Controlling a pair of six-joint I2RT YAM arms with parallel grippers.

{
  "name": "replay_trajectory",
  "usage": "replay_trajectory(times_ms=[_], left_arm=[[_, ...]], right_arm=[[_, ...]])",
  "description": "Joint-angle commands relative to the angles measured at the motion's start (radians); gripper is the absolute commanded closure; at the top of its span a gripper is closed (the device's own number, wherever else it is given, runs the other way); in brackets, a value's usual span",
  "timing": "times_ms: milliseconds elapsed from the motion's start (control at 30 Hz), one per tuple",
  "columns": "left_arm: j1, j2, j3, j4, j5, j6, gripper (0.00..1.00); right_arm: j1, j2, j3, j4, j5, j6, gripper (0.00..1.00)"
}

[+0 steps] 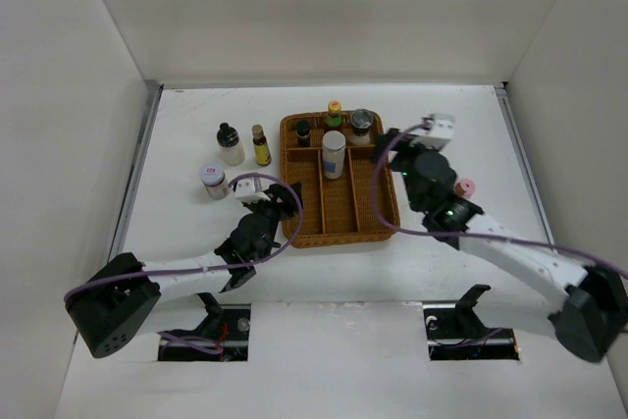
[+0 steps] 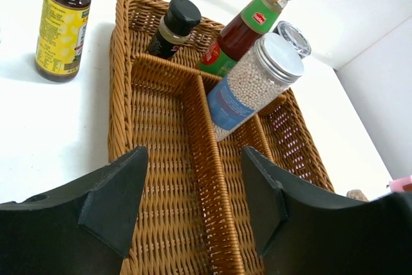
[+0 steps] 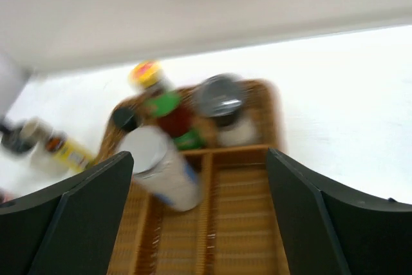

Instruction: Organize the condiment bottles

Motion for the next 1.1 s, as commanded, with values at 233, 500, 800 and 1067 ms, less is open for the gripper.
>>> replay_trajectory(times_ms=[233,500,800,1067], left_arm=[[-0.044,-0.034,0.023,0.041,0.027,-0.025,0.42],[-0.059,-0.048,0.016,0.041,0.027,-0.025,0.42],[-0.058,-0.021,0.020,0.046,0.027,-0.025,0.41],[-0.053,0.006,0.026,0.052,0.033,-0.027,0.41]], right_arm=[[-0.352,-0.367,-0.187,-0.647,0.351,0.325,0.05],[-0.440,-0.208,-0.219,-0.616,0.186,0.362,0.05],[-0.512,-0.088,-0.225,-0.418,0.114,0.289,0.27],[-0.512,-0.054,-0.190,-0.309,0.130,0.180,0.56]])
